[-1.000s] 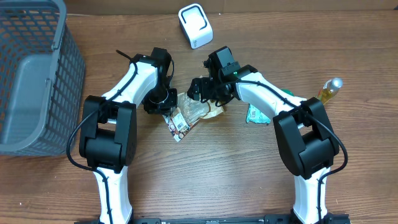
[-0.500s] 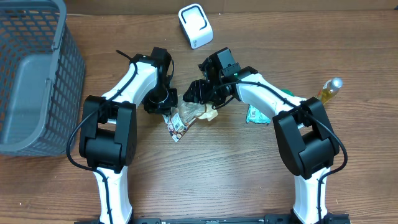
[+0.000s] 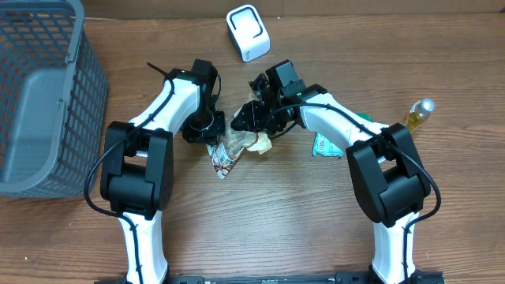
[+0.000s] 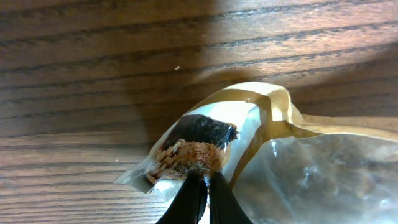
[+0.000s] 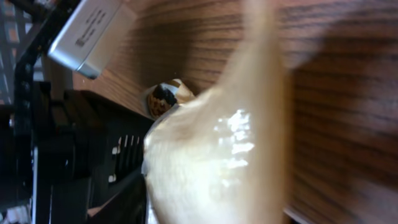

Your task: Scan the item barcode

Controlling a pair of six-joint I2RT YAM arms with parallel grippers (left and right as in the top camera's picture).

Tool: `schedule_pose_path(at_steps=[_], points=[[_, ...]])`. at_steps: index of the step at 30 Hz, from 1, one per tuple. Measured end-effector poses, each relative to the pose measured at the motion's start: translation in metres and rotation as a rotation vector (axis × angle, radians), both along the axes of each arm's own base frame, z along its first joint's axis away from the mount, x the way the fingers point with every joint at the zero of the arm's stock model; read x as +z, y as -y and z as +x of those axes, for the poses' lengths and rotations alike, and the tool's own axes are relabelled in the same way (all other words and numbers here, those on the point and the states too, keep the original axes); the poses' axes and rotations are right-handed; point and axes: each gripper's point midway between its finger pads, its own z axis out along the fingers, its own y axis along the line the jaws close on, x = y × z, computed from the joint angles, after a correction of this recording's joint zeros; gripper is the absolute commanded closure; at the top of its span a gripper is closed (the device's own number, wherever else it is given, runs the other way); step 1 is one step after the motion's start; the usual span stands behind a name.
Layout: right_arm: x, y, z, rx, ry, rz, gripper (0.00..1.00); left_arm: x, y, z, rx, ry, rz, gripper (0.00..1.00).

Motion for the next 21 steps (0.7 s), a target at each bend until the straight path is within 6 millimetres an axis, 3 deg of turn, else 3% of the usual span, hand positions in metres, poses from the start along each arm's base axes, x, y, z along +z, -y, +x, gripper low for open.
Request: schedule_pose_path(at_steps=[4,13,18,21], points=[[0.000,-0.001,-0.001,-0.003,-0.008,0.003,0.80,0.000,0.000,0.002,0.000,0.007,-0.002,0.96],[0.000,-0.001,-0.002,0.001,-0.010,0.004,0.87,0.007,-0.001,-0.001,0.000,-0.014,0.010,0.96],[0.002,-0.001,-0.004,0.022,0.002,0.008,0.90,0.042,-0.002,0.029,0.003,0.073,0.009,0.95],[0.008,-0.001,-0.005,0.040,0.021,0.009,0.91,0.077,-0.011,0.056,0.020,0.196,0.030,0.85]])
